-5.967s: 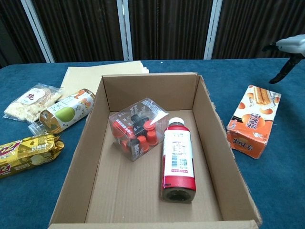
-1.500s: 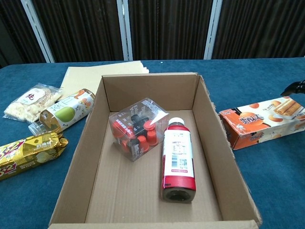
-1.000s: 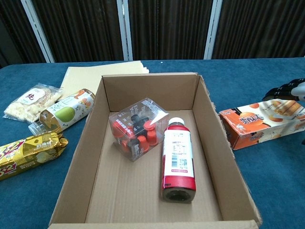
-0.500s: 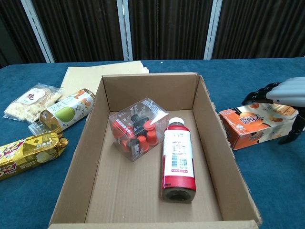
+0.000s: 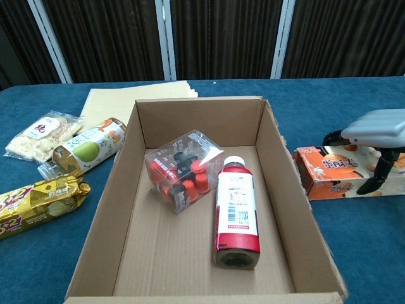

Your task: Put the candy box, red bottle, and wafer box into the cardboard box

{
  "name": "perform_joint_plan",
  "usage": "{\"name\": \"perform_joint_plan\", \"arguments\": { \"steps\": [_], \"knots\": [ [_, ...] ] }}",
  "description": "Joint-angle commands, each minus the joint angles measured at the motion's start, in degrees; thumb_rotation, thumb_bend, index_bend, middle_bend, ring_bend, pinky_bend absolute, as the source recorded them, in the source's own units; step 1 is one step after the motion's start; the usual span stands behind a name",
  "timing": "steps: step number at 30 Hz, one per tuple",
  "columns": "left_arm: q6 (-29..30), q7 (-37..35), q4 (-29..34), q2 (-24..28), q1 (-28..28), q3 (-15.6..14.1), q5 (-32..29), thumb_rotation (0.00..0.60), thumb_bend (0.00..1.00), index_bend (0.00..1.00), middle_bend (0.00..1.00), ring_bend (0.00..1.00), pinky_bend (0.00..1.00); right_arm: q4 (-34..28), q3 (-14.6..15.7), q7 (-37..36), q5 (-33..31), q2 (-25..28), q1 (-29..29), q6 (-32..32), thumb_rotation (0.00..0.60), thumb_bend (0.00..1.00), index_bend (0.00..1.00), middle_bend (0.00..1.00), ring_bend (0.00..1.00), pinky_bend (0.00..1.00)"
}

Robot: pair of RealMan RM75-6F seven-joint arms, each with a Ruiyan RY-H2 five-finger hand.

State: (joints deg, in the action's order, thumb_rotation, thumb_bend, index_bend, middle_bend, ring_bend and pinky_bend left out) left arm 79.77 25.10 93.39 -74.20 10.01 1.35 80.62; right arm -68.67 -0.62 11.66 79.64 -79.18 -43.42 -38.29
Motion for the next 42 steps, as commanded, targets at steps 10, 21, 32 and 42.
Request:
{"name": "perform_joint_plan", "arguments": {
  "steps": [10,21,32,42],
  "knots": [
    [0.6,0.4,1.0,0.6,-0.4,-0.1,0.2,0.536,0.0,0.0,0.0,0.0,0.0,2.5,0.1,0.8,4.1,-1.3,2.1,-9.2,0.6,0.3,0.74,0.58,0.75,0.91],
    [1.4,-1.2,1.6,1.6,-0.9,-0.6,1.4,0.535,0.0,0.0,0.0,0.0,0.0,-6.5,-3.4,10.0,2.7,7.6,1.7,-13.3,0.6,0.3,0.75,0.59,0.76,0.92],
    [0.9,-1.8,1.8,1.8,-0.7,-0.7,1.9,0.535,0.0,0.0,0.0,0.0,0.0,-19.0,-11.8,22.4,-4.7,15.0,-2.7,-14.7,0.6,0.29,0.75,0.59,0.76,0.92],
    [1.1,-2.9,2.4,2.5,-0.9,-1.5,3.7,0.533,0.0,0.0,0.0,0.0,0.0,-38.5,-13.3,39.9,-14.0,14.7,-6.4,-17.2,0.6,0.23,0.73,0.58,0.75,0.92]
  ]
}}
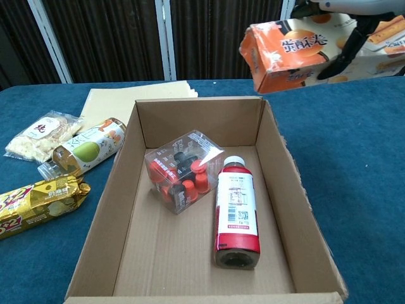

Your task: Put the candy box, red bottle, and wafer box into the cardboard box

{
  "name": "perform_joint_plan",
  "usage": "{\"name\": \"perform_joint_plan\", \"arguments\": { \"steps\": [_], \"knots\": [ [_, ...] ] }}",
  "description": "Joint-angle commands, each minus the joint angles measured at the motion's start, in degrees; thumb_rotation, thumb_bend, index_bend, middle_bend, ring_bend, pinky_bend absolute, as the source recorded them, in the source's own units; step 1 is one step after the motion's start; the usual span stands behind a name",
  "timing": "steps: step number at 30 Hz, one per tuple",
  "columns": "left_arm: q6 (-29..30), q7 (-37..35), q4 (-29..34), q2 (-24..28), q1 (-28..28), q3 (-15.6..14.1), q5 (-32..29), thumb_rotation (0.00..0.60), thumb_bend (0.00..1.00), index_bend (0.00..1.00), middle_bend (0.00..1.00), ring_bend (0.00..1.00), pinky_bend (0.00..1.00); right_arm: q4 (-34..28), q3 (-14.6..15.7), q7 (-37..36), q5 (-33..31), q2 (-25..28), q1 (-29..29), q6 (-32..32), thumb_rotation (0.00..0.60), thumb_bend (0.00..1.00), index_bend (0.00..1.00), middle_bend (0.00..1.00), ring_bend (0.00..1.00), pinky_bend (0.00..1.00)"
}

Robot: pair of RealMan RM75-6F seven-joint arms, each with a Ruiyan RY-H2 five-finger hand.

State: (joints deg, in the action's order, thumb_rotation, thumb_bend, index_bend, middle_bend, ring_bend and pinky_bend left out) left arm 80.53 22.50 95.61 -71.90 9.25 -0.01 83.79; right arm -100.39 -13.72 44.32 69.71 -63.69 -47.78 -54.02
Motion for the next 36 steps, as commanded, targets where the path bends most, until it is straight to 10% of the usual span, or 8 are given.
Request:
{"name": "perform_joint_plan", "arguments": {
  "steps": [1,13,16,20,26,36],
  "knots": [
    [0.6,-0.5,0.3,0.2,-0.2,-0.2,0.9,0.536,0.0,0.0,0.0,0.0,0.0,-8.2,0.3,8.8,-4.8,-1.9,-2.4,-1.7,0.6,0.22,0.73,0.57,0.75,0.92],
    [1.8,-3.9,0.6,1.9,-1.0,-0.8,2.9,0.537,0.0,0.0,0.0,0.0,0.0,-14.2,8.5,25.3,-11.4,-19.5,-6.0,-6.9,0.6,0.19,0.69,0.55,0.74,0.91],
    [2.1,-5.0,0.5,2.5,-1.3,-0.8,2.8,0.535,0.0,0.0,0.0,0.0,0.0,-13.8,9.6,28.3,-12.3,-23.6,-6.6,-8.6,0.6,0.12,0.43,0.39,0.61,0.77],
    [2.7,-6.3,0.3,3.2,-1.8,-0.8,3.0,0.537,0.0,0.0,0.0,0.0,0.0,-15.0,10.1,31.1,-17.1,-25.6,-7.8,-9.1,0.6,0.01,0.01,0.02,0.15,0.37],
    [3.5,-8.0,0.0,4.0,-2.5,-0.9,3.0,0.536,0.0,0.0,0.0,0.0,0.0,-18.6,8.7,32.9,-22.0,-24.8,-10.1,-10.3,0.6,0.0,0.0,0.0,0.0,0.06],
    [4.6,-9.5,0.5,4.8,-3.2,-1.0,4.1,0.535,0.0,0.0,0.0,0.0,0.0,-29.4,4.9,31.0,-20.2,-21.6,-11.5,-15.7,0.6,0.0,0.0,0.0,0.0,0.02]
  ]
}}
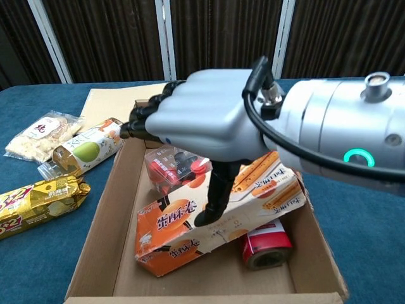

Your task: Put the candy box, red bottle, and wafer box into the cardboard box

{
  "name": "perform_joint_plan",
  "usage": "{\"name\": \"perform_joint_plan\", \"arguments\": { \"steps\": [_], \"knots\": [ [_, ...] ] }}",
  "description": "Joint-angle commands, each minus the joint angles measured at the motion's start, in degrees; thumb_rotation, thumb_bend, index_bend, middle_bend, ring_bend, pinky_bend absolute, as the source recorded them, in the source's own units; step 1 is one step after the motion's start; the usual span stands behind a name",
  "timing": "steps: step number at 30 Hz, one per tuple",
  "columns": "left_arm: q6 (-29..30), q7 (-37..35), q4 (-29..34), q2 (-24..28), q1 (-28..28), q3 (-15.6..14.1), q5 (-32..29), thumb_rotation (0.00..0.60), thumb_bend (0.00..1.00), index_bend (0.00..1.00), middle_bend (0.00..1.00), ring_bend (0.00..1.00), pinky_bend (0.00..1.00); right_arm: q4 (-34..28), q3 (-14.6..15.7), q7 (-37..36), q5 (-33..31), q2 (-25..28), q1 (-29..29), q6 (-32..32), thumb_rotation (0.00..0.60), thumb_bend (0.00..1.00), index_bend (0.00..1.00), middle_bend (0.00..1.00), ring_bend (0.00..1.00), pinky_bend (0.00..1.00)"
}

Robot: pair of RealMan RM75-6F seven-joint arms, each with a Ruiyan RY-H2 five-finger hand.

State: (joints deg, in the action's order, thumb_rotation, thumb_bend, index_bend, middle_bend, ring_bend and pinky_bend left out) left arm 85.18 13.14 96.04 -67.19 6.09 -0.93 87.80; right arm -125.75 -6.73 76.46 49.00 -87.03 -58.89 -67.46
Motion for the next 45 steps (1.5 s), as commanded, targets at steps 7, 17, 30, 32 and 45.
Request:
{"name": "perform_joint_plan", "arguments": {
  "steps": [7,17,30,32,45],
  "knots": [
    [0.2,-0.5,0.1,0.4,-0.3,0.0,0.3,0.538,0.0,0.0,0.0,0.0,0.0,-8.0,-9.7,-5.6,-1.8,10.3,0.4,-7.2,0.6,0.0,0.0,0.0,0.0,0.0],
    [-0.2,0.8,0.4,-0.1,-0.4,0.4,-0.2,0.541,0.0,0.0,0.0,0.0,0.0,12.7,-13.0,-36.2,0.6,27.2,9.4,5.8,0.6,0.02,0.0,0.0,0.0,0.0],
    [-2.0,-0.1,-0.1,-1.1,1.0,1.0,0.0,0.535,0.0,0.0,0.0,0.0,0.0,23.8,0.9,-57.7,24.2,26.0,29.9,-6.8,0.6,0.01,0.0,0.0,0.0,0.0],
    [-1.6,-0.8,-0.7,-1.3,1.0,1.2,0.4,0.535,0.0,0.0,0.0,0.0,0.0,24.5,3.5,-57.7,26.1,24.4,33.9,-11.3,0.6,0.01,0.0,0.0,0.0,0.0],
    [1.6,-5.5,-3.8,-2.2,0.3,1.7,2.4,0.535,0.0,0.0,0.0,0.0,0.0,33.5,8.2,-57.2,30.6,16.7,45.6,-22.4,0.6,0.0,0.0,0.0,0.0,0.0]
  ]
}}
